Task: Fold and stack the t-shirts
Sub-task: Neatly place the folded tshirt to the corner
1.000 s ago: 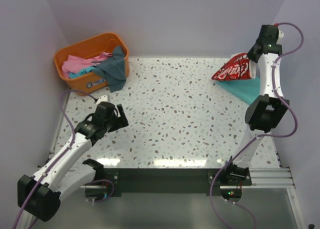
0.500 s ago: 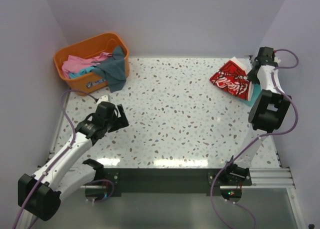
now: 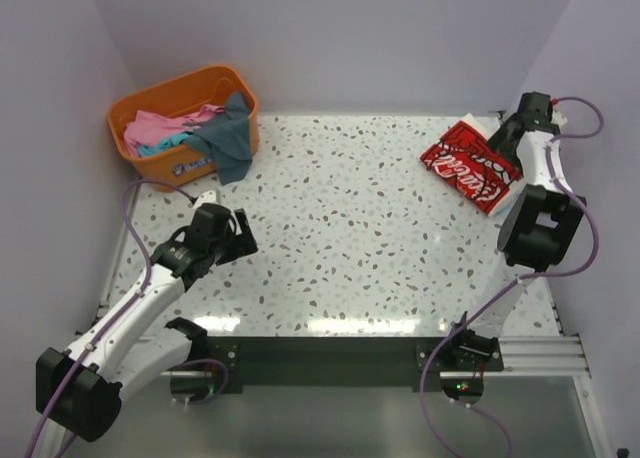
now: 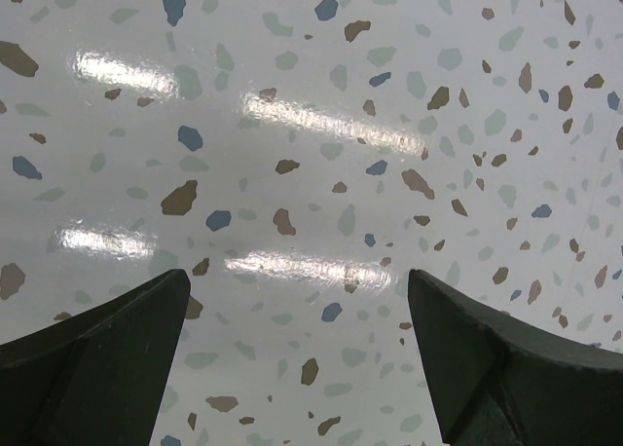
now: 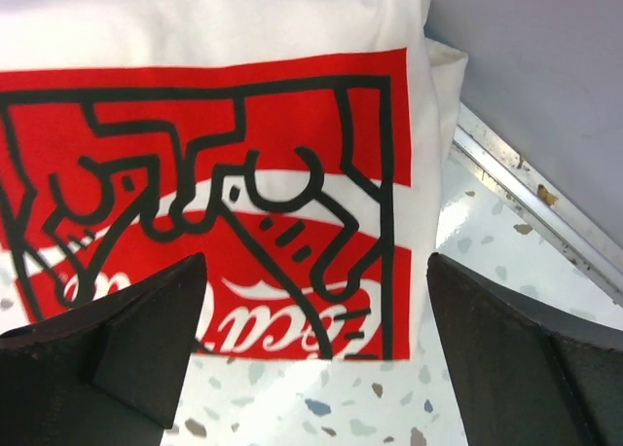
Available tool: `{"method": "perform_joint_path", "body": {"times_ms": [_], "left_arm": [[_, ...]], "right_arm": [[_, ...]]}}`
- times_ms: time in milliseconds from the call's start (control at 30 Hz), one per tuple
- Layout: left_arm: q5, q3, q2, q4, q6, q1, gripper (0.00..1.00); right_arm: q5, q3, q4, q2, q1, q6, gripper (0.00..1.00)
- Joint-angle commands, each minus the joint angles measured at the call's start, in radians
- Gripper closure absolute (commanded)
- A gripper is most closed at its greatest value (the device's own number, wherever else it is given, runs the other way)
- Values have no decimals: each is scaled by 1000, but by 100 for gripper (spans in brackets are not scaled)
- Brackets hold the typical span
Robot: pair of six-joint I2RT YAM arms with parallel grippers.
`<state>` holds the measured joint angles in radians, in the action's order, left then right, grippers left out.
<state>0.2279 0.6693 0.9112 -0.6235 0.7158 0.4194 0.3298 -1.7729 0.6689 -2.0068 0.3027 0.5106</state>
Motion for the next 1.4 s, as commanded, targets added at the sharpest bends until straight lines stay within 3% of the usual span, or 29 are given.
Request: {"method": "perform_joint_path", "body": {"times_ms": [0, 167, 300, 400, 533, 733, 933, 1367], "left_arm": [[1, 33, -1, -4, -10, 2, 0], [-7, 38, -8, -10, -9, 2, 0], [10, 52, -29, -33, -1, 2, 0], [27, 67, -52, -36, 2, 2, 0], [36, 87, -69, -54, 16, 2, 0], [56, 58, -101, -68, 39, 2, 0], [88, 42, -149, -101, 68, 2, 0], [126, 35, -178, -108, 93, 2, 0]], "right_arm": [[-67, 29, -11, 147, -16, -41, 1], [-83, 87, 38, 276, -122, -93, 1], [-124, 240, 8, 407, -241, -54, 1], [-107, 384, -5, 531, -393, -31, 1], [-117, 677, -43, 718, -485, 6, 1], [-242, 1059, -101, 1100, -490, 31, 2], [-285, 1116, -89, 1273, -490, 22, 1], [-270, 1072, 1, 1356, -490, -6, 1]]}}
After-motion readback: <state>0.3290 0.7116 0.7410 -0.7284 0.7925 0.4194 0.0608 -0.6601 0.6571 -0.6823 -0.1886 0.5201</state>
